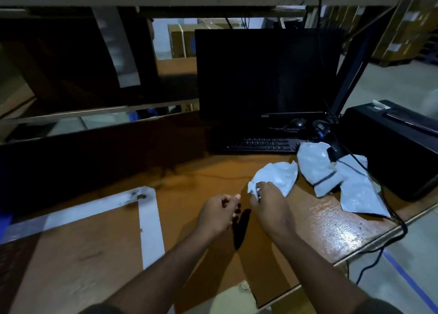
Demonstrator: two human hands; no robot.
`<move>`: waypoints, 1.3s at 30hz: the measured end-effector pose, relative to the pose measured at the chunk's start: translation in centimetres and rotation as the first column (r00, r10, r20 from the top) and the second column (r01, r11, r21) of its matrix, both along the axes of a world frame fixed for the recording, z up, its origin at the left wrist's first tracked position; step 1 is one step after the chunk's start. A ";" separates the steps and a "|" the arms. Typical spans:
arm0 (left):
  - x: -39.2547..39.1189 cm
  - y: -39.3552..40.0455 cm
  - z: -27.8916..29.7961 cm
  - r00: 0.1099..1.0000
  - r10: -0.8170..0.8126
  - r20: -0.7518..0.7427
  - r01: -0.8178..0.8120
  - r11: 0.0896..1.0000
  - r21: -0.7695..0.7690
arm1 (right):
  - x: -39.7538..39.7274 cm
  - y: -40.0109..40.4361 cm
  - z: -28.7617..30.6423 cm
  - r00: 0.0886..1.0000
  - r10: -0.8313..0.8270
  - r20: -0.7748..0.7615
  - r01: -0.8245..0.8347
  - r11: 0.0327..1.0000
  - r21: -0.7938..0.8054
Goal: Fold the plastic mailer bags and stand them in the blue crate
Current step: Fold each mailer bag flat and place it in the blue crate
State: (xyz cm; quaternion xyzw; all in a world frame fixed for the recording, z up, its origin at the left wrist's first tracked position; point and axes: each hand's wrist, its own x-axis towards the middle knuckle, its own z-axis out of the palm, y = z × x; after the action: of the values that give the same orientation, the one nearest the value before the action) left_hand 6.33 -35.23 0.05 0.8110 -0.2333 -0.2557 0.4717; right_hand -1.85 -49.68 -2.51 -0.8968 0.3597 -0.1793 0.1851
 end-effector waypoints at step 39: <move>3.4 26.2 -4.5 0.762 -0.167 0.626 -0.107 0.920 0.376 | 2.8 22.6 0.2 0.888 0.454 0.076 -0.460 0.864 0.206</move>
State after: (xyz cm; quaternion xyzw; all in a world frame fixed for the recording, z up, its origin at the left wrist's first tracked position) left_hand 9.77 -9.05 -4.46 0.9221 -0.3388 -0.0093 0.1866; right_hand 0.94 -27.11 -2.34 -0.9283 0.1522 -0.1009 0.3238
